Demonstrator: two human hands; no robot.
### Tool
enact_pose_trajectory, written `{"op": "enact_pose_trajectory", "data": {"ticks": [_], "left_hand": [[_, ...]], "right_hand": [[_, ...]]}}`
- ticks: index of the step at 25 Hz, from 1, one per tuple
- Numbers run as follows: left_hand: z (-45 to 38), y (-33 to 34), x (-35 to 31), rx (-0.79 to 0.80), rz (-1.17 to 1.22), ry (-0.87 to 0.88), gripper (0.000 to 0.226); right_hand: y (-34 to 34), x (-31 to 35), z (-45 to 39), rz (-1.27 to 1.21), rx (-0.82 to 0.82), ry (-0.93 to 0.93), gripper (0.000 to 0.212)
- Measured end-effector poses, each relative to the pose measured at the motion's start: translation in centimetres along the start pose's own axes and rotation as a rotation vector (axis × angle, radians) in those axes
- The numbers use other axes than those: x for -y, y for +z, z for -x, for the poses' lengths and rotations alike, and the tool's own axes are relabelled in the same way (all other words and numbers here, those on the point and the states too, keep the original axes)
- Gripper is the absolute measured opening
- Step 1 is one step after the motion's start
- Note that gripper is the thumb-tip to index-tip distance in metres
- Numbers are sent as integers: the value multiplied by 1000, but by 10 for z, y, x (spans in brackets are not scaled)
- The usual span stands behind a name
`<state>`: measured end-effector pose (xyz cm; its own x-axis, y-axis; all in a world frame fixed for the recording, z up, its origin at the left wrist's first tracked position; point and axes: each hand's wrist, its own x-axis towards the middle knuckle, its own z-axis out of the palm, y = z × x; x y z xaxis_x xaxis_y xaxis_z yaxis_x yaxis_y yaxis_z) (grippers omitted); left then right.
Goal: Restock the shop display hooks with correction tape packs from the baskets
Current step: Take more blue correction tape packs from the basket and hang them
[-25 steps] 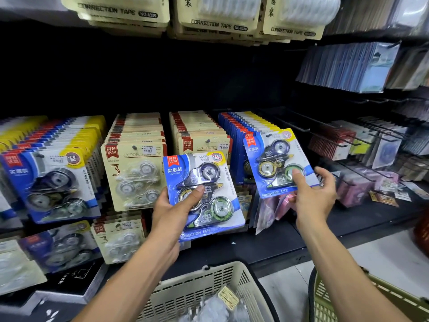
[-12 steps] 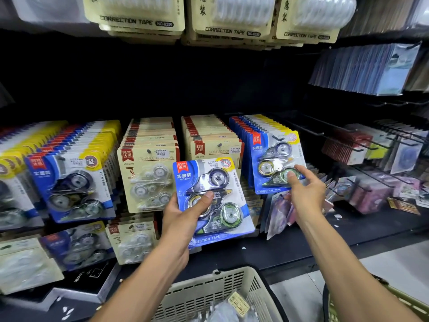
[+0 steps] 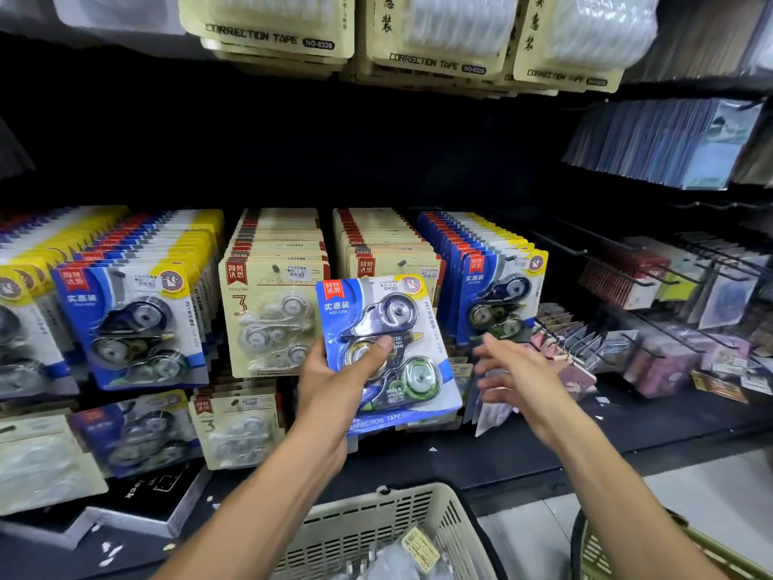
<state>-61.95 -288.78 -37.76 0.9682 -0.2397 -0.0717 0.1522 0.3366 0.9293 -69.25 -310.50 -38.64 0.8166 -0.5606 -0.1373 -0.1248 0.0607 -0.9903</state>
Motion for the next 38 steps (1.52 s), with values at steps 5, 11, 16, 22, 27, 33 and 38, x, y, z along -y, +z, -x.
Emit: {"op": "enact_pose_trajectory", "data": {"ticks": [5, 11, 16, 22, 27, 33, 38], "left_hand": [[4, 6, -3, 8, 44, 52, 38], [-2, 1, -6, 46, 194, -58, 24], [-4, 0, 1, -2, 100, 2, 20], [-4, -1, -3, -18, 95, 1, 20], [-5, 0, 1, -27, 72, -9, 17], [-2, 2, 4, 24, 45, -12, 22], [-2, 3, 1, 37, 75, -16, 22]], "right_hand": [[37, 12, 31, 240, 176, -166, 31], [35, 14, 35, 63, 70, -136, 15], [16, 14, 22, -120, -73, -138, 11], [-45, -4, 1, -423, -507, -148, 17], [-55, -8, -9, -389, -522, -148, 28], [-44, 1, -16, -428, -592, -130, 16], [-46, -8, -22, -346, -672, -172, 18]]}}
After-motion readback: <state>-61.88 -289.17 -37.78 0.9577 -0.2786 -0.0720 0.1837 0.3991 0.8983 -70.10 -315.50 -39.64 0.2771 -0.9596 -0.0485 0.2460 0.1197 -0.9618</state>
